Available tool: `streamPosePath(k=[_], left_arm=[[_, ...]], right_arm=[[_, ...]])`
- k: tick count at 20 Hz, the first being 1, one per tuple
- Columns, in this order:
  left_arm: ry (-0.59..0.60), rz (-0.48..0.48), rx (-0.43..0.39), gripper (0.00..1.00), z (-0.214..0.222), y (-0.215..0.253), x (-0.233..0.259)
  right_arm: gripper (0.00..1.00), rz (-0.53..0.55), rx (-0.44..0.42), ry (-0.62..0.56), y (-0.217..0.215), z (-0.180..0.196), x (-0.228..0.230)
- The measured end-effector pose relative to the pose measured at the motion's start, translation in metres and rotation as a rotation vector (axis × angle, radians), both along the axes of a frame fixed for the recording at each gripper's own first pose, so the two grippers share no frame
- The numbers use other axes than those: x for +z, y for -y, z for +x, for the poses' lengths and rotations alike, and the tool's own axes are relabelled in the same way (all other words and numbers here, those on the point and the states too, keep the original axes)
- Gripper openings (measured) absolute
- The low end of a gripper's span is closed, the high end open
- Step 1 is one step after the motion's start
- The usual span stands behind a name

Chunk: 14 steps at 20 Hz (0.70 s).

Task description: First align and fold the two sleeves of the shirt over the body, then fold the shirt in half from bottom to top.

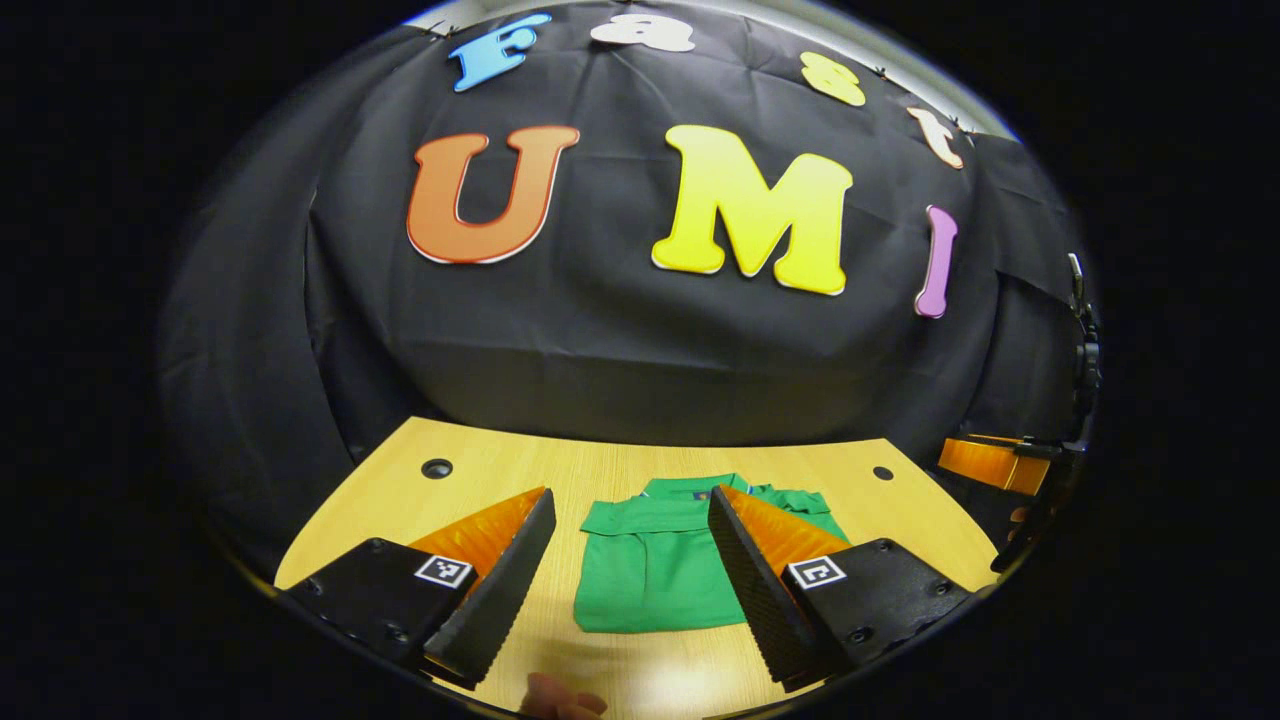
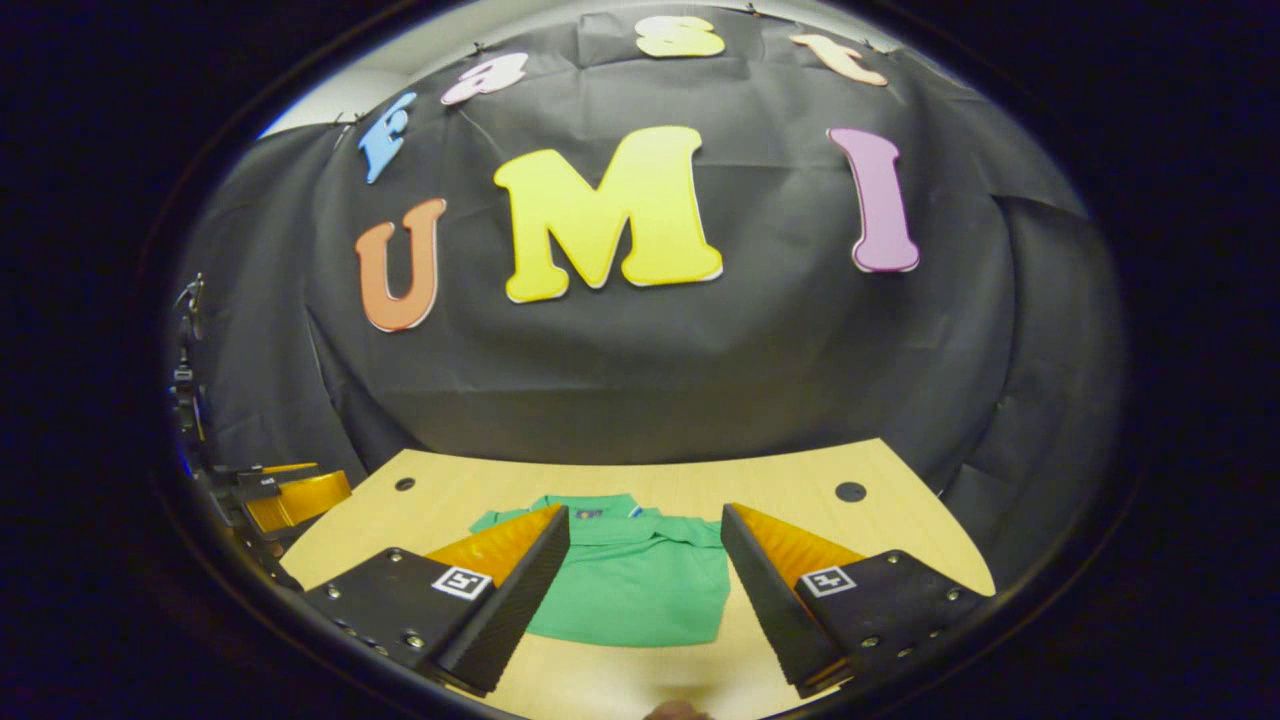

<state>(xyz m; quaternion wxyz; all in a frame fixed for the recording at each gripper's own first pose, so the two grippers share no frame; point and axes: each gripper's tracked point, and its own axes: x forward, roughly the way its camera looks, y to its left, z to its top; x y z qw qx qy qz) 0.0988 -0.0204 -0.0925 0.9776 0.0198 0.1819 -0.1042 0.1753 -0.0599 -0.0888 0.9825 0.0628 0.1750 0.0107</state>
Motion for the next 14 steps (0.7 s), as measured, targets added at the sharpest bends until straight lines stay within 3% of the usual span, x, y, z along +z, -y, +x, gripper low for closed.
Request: streamPosePath(k=[7,10,11,14], left_arm=[[0.155,0.0,-0.055,0.98,-0.088,0.005,0.052],[0.228,0.027,-0.104,0.98,-0.116,0.01,0.066],[0.26,0.041,-0.116,0.98,-0.122,0.01,0.071],[0.257,0.018,-0.097,0.98,-0.143,0.008,0.066]], right_arm=[[0.93,-0.022,0.018,0.145,-0.019,-0.083,0.043],[0.99,-0.058,-0.002,0.223,-0.023,-0.11,0.056],[0.93,-0.071,0.002,0.238,-0.025,-0.12,0.057],[0.95,-0.11,0.018,0.237,-0.027,-0.148,0.05]])
